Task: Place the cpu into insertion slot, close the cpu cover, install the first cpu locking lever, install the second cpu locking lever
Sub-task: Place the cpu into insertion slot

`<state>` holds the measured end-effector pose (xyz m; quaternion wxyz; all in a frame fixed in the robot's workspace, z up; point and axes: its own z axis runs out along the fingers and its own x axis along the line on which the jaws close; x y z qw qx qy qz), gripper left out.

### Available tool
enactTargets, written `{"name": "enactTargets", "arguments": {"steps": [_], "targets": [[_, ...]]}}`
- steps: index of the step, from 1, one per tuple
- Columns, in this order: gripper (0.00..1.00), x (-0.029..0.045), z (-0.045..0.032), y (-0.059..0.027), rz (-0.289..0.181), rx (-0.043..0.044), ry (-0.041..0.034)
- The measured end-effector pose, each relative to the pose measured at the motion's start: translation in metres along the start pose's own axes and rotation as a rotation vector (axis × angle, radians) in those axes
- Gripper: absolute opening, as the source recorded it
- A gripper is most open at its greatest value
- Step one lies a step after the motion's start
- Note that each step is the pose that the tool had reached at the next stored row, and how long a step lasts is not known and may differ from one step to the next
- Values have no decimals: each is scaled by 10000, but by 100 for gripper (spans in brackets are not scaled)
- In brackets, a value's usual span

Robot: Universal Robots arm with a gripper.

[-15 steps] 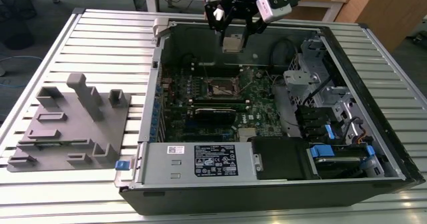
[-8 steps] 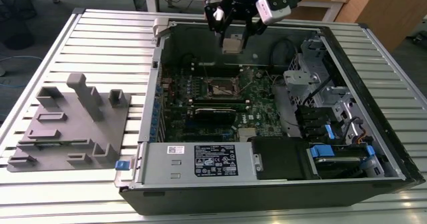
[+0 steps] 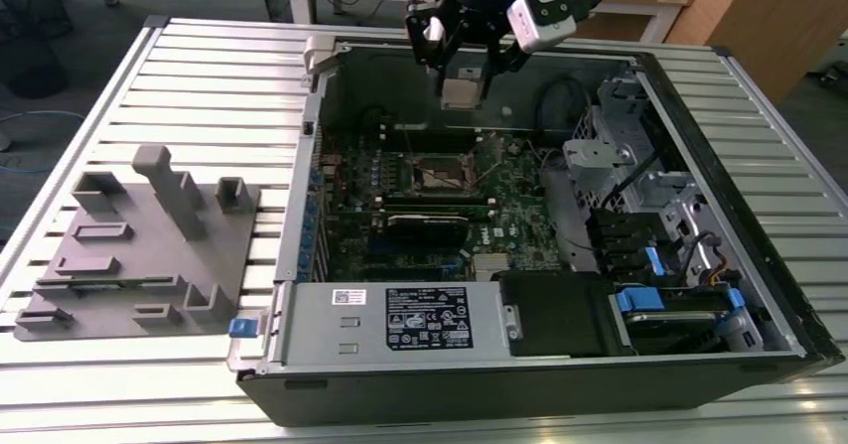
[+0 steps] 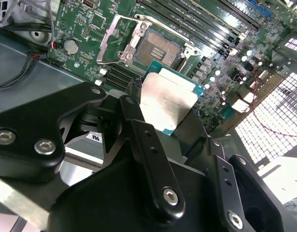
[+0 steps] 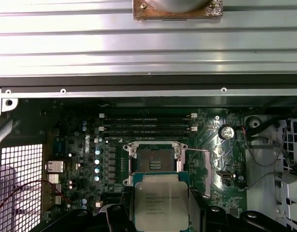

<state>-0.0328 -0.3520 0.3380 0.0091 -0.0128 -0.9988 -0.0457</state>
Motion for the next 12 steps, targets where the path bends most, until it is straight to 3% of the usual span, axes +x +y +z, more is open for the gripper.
{"name": "enactTargets", "arguments": {"steps": [12], "targets": [[54, -1, 29, -3, 0, -2, 0]]}}
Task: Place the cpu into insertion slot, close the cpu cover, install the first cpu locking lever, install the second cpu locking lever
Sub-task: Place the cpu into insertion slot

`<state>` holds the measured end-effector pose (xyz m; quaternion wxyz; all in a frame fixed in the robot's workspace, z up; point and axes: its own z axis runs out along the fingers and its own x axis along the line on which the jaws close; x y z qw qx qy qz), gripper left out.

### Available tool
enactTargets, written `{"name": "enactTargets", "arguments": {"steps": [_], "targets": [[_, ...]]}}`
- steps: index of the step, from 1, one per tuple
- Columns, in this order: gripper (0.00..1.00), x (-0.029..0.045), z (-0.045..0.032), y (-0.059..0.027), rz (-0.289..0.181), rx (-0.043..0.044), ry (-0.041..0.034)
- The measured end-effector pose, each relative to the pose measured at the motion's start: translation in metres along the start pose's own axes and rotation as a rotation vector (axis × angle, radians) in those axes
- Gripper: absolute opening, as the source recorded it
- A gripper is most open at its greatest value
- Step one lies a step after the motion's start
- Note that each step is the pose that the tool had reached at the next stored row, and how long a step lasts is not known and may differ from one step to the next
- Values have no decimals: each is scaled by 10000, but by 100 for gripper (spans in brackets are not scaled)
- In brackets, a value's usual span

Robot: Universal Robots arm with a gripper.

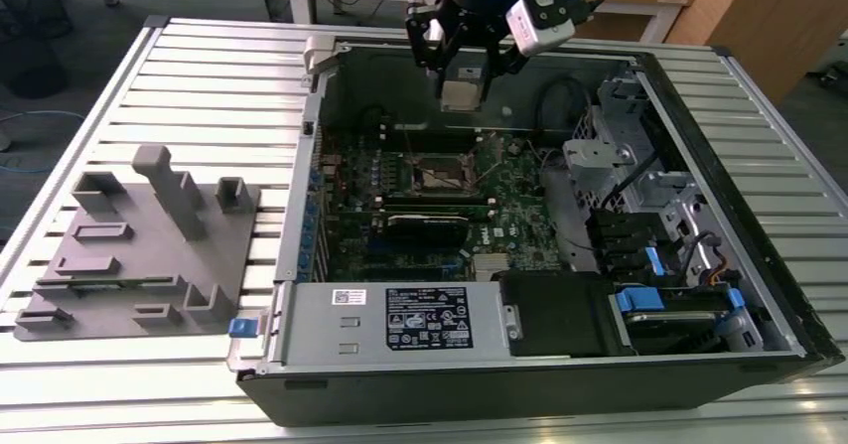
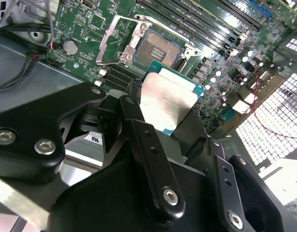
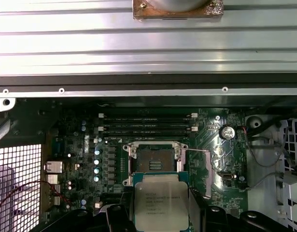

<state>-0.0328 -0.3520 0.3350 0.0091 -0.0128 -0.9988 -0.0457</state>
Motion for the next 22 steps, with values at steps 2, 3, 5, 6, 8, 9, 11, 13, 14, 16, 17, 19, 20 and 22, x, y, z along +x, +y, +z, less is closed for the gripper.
{"name": "enactTargets", "arguments": {"steps": [2, 3, 5, 6, 8, 9, 11, 13, 14, 16, 17, 19, 20, 22], "targets": [[54, 0, 1, 0, 0, 0, 0], [54, 0, 1, 0, 0, 0, 0], [54, 0, 7, 0, 0, -4, -2], [54, 0, 13, -1, 0, -4, -2], [54, -1, 29, -3, 0, -1, 0], [54, -1, 34, -3, 0, 0, 0], [54, 0, 36, -3, 1, 0, 0], [54, -1, 37, -3, 0, -1, 0], [54, -1, 37, -3, 1, 0, 0], [54, -1, 41, -4, 0, -3, 0], [54, -1, 42, -4, 0, -1, 0], [54, -1, 43, -4, 0, 0, 0], [54, -1, 47, -4, 0, -2, -1], [54, -1, 51, -5, 0, 0, 0]]}}
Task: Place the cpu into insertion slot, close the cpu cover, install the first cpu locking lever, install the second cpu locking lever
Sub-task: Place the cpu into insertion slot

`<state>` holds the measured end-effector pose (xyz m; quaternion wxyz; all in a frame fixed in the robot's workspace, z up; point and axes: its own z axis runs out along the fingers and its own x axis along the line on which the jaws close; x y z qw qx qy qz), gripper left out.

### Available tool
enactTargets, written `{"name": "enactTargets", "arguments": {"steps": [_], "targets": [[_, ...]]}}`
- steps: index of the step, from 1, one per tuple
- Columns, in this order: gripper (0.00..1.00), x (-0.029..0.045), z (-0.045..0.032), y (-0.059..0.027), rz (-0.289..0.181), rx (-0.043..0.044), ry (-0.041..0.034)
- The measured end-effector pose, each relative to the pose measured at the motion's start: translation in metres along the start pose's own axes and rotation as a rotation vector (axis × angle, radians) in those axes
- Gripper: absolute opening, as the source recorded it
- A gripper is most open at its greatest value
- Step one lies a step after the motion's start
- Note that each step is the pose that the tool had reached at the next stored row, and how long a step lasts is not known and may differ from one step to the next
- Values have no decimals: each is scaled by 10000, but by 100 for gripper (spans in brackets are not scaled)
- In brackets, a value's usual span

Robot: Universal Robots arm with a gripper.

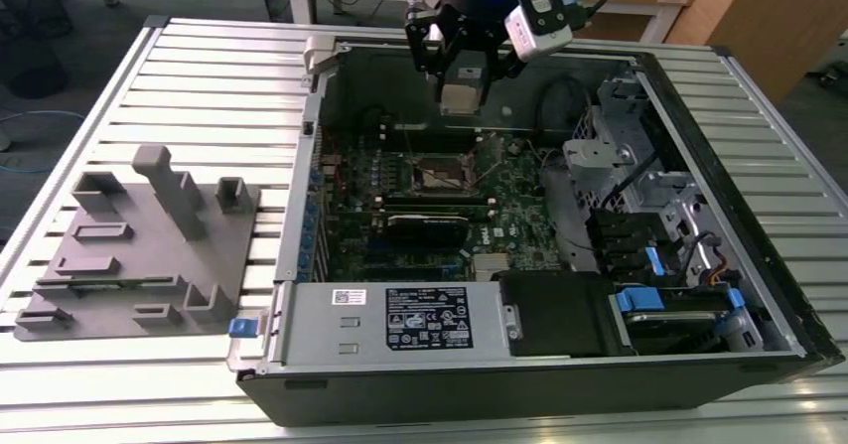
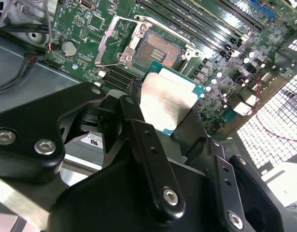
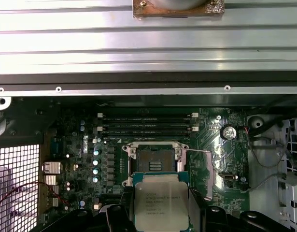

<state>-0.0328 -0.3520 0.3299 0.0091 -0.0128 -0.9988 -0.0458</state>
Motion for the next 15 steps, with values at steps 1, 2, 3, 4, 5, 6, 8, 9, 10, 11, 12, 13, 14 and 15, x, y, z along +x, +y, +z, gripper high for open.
{"name": "enactTargets", "arguments": {"steps": [1, 2, 3, 4, 5, 6, 8, 9, 10, 11, 12, 13, 14, 15], "targets": [[54, 0, 1, 0, 0, 0, 0], [54, 0, 3, 0, 0, -2, -1], [54, 0, 8, 0, 0, -3, -1], [54, 0, 11, -1, 0, -2, -1], [54, 0, 14, -1, 0, 0, 0], [54, 0, 14, -1, 0, 1, 1], [54, 0, 16, -1, 0, 0, 0], [54, 0, 16, -2, 0, 0, 0], [54, -1, 17, -1, 0, 0, 0], [54, -1, 20, -2, 0, -2, -1], [54, -1, 23, -2, 0, -2, -1], [54, -1, 25, -2, 0, -1, 0], [54, -1, 28, -2, 0, 0, 0], [54, -1, 30, -3, 0, 0, 0]]}}
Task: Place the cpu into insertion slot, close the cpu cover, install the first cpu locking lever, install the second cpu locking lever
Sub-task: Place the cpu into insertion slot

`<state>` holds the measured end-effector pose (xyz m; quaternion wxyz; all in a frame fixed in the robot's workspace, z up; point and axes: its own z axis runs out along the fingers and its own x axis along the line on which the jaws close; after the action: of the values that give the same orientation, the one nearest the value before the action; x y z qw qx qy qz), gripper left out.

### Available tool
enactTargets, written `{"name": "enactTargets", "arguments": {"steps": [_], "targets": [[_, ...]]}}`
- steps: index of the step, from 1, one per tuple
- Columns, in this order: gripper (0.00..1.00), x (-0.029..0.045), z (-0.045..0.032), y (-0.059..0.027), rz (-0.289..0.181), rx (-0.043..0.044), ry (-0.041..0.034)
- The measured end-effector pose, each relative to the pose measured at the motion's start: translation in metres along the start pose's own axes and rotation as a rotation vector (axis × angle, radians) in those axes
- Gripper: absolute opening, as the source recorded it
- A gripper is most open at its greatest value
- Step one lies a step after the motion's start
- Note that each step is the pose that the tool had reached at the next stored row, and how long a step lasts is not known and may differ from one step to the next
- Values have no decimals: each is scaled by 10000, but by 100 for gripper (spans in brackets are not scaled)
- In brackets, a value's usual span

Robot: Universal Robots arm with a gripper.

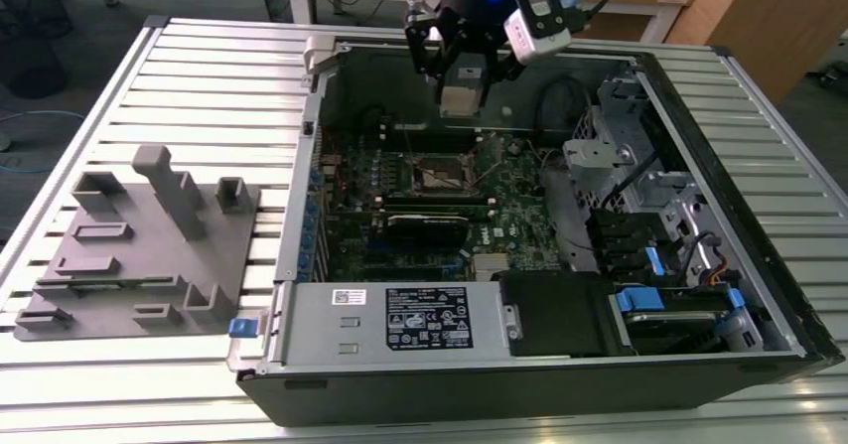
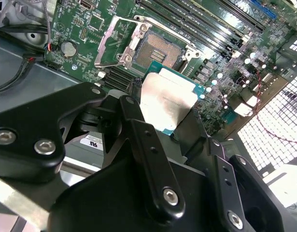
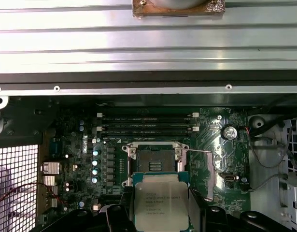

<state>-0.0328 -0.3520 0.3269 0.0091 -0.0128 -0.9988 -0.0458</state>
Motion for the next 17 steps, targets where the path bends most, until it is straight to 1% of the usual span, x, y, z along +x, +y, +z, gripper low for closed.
{"name": "enactTargets", "arguments": {"steps": [9, 15, 17], "targets": [[54, 0, 15, -1, 0, -1, -1], [54, 0, 35, -3, 0, -15, -2], [54, -1, 54, -5, 0, -16, -3]]}}
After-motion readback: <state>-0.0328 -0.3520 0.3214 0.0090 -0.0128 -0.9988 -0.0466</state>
